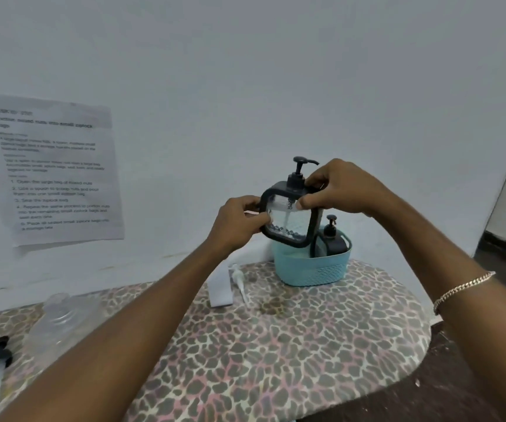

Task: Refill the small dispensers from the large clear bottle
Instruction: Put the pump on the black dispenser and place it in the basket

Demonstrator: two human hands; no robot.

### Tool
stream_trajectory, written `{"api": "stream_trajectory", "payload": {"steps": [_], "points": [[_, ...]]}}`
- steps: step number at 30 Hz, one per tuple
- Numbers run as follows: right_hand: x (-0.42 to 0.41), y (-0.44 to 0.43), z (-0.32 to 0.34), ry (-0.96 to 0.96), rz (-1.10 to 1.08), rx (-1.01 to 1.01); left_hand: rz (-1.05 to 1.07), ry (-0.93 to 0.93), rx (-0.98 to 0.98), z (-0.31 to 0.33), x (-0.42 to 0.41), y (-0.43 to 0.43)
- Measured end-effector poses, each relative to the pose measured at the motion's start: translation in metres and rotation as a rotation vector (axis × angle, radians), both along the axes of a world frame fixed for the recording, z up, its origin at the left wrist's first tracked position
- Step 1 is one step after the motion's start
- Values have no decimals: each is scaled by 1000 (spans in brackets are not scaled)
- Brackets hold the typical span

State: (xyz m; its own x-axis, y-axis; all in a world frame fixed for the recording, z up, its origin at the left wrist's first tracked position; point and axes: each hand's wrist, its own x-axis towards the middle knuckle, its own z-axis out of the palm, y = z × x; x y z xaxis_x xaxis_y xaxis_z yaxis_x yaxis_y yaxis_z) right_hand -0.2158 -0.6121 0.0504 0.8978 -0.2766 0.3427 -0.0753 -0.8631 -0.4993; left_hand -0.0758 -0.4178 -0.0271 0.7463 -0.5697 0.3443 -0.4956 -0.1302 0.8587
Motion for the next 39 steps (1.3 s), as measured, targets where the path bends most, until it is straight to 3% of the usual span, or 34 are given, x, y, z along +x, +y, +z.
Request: {"api": "stream_trajectory", "payload": {"steps": [8,20,27,39], "points": [[31,-31,-59,-69,-309,-1,162,131,-1,-40,15,-72],[67,-35,-147,49,-446,-111,-90,529,110,-73,22,-119],[70,-35,-181,61,-457,-157,-177,319,405,-72,28,-132],[68,-23,-186,130,-494,-99,-278,407,472,-68,26,-134]]}}
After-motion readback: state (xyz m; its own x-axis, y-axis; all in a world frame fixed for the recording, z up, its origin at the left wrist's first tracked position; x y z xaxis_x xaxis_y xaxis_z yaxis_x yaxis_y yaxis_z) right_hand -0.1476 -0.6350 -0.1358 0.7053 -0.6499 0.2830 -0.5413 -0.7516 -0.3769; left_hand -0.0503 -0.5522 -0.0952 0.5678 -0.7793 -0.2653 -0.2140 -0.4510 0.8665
